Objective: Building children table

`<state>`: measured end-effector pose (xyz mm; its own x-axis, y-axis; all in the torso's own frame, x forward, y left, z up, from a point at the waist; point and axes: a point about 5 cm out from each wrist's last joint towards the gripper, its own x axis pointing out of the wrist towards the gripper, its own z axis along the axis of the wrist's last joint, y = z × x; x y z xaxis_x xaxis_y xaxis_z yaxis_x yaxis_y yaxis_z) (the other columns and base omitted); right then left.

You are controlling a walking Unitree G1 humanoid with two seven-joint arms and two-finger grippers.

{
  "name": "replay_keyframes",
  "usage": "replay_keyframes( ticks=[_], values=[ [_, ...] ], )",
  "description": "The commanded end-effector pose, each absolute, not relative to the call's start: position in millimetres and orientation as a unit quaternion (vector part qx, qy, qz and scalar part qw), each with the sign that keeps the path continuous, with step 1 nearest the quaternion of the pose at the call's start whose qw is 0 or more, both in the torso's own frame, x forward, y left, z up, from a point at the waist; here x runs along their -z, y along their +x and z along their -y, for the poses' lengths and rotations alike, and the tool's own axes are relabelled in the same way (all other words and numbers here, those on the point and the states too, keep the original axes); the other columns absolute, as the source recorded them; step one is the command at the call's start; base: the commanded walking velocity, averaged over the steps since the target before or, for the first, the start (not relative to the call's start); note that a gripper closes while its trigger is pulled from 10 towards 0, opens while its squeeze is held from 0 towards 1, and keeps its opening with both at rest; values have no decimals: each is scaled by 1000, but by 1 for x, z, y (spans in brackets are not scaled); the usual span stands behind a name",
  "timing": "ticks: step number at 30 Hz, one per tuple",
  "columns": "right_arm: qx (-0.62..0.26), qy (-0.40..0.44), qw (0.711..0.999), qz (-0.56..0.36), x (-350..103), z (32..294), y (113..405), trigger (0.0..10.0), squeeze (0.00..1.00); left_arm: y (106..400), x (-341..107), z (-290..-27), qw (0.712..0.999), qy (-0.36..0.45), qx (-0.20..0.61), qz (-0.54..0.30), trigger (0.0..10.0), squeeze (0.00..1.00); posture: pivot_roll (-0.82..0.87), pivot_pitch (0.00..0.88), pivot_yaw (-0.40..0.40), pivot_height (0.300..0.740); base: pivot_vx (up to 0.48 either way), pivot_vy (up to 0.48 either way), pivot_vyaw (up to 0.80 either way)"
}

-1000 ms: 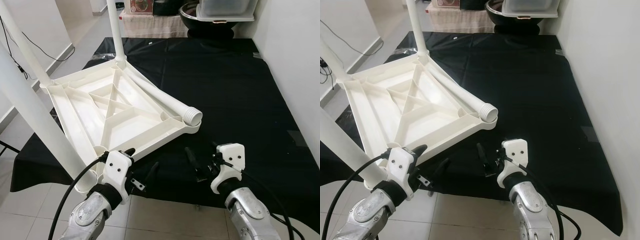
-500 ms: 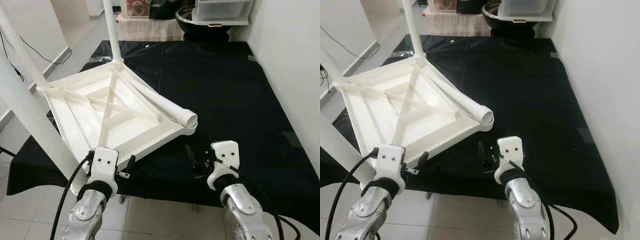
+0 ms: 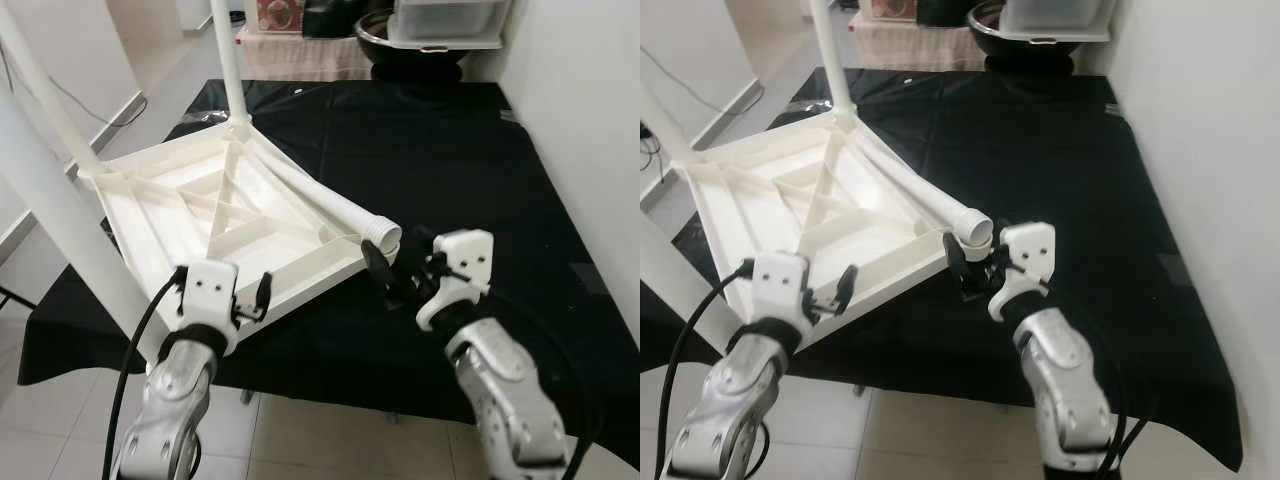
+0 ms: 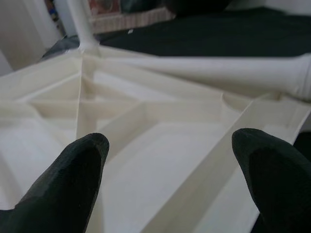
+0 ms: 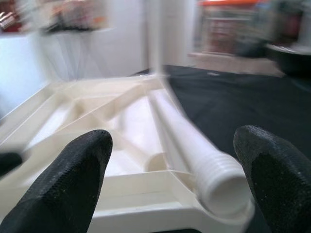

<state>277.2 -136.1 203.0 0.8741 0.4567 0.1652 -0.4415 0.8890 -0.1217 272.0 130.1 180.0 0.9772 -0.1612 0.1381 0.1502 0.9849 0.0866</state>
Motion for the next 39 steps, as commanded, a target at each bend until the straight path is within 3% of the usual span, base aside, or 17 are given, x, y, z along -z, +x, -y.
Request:
replay_keyframes(
  ticks=[1, 6, 8, 11, 20, 26, 39],
  values=[
    [-287, -73, 952, 82, -200, 126, 273, 10000, 0, 272, -176, -126, 994, 20, 89, 63, 10000, 0, -57, 123, 3, 740, 0, 0, 0],
    [-359, -159, 918, 52, -196, 116, 271, 10000, 0, 272, -173, -113, 991, -5, 129, 45, 10000, 0, -61, 121, 5, 740, 0, 0, 0],
    [-399, -232, 887, 29, -197, 107, 277, 10000, 0, 262, -161, -91, 978, -18, 207, 5, 10000, 0, -58, 120, 0, 740, 0, 0, 0],
    [-404, -277, 871, 25, -205, 103, 289, 10000, 0, 245, -150, -77, 963, -30, 268, -30, 10000, 0, -46, 127, -8, 740, 0, 0, 0],
    [-413, -304, 858, -9, -203, 104, 303, 10000, 0, 233, -143, -83, 960, -28, 273, -52, 10000, 0, -31, 128, -7, 740, 0, 0, 0],
    [-452, -331, 824, -80, -193, 95, 317, 10000, 0, 231, -146, -81, 960, -7, 279, -37, 10000, 0, -31, 123, 4, 740, 0, 0, 0],
    [-431, -348, 820, -146, -186, 89, 342, 10000, 0, 231, -147, -86, 969, 4, 244, -34, 10000, 0, -16, 129, -9, 740, 0, 0, 0]
  ],
)
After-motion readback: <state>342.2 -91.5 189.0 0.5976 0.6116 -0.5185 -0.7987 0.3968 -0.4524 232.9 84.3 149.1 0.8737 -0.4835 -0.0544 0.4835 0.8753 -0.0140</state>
